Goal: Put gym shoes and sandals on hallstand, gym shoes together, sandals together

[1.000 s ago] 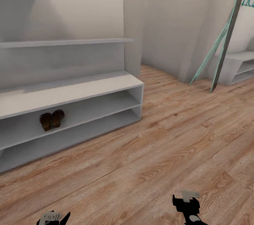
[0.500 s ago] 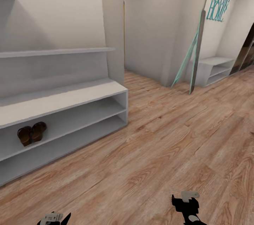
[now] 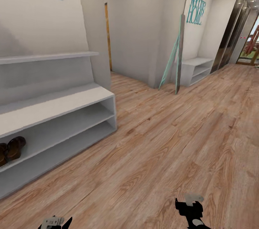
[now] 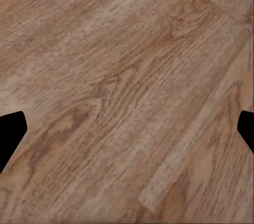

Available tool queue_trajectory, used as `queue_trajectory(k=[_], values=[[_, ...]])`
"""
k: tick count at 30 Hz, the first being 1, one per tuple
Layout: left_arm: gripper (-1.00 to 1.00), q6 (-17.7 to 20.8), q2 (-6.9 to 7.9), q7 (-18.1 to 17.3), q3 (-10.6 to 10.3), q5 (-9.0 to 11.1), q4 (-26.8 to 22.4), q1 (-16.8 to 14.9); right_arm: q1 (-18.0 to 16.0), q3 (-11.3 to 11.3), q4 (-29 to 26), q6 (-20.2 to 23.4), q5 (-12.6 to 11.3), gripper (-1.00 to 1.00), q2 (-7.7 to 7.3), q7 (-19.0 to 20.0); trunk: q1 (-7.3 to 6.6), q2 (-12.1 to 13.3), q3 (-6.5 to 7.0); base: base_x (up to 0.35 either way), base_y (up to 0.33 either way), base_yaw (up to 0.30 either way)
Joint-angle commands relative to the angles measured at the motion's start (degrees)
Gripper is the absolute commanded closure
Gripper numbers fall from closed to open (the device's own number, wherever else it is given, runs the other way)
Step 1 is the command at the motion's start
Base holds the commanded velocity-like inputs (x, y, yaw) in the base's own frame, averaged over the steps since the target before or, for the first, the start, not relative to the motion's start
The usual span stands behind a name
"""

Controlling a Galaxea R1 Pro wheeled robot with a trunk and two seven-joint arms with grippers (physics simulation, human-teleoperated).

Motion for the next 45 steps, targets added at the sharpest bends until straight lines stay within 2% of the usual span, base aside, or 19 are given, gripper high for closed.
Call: queue_trajectory(k=[1, 7, 25, 39, 41, 45], values=[[-1.0, 0.08, -0.02, -0.45, 0.31, 0.26, 0.04, -0.02, -0.04, 0.49, 0.04, -0.17, -0.59, -1.0, 0.01, -0.06, -0.24, 0.4, 0.13, 0.0, 0.0, -0.286], [-1.0, -0.15, -0.09, 1.83, 0.25, 0.34, 0.64, -0.02, -0.04, 0.49, 0.07, -0.16, -0.59, -1.0, 0.0, -0.02, -1.55, 2.8, 1.21, 0.0, 0.0, -0.286], [-1.0, -0.28, -0.11, 2.19, 0.24, 0.35, 0.75, -0.03, 0.02, 0.57, 0.03, -0.12, -0.52, -1.0, 0.17, -0.01, -5.51, 10.02, 4.44, 0.0, 0.0, -0.276], [-1.0, -0.31, -0.11, 2.19, 0.24, 0.39, 0.75, -0.02, 0.03, 0.58, -0.02, -0.12, -0.5, -1.0, 0.18, 0.08, -8.58, 15.64, 6.65, 0.0, 0.0, -0.034], [-1.0, -0.34, -0.11, 2.19, 0.24, 0.39, 0.75, -0.02, 0.04, 0.58, -0.02, -0.12, -0.5, -1.0, 0.18, 0.08, -9.02, 16.44, 6.85, 0.0, 0.0, -0.002], [-1.0, -0.36, -0.11, 2.19, 0.24, 0.42, 0.75, -0.01, 0.03, 0.58, -0.02, -0.12, -0.5, -1.0, 0.18, 0.08, -9.02, 16.44, 6.5, 0.0, 0.0, 0.0]])
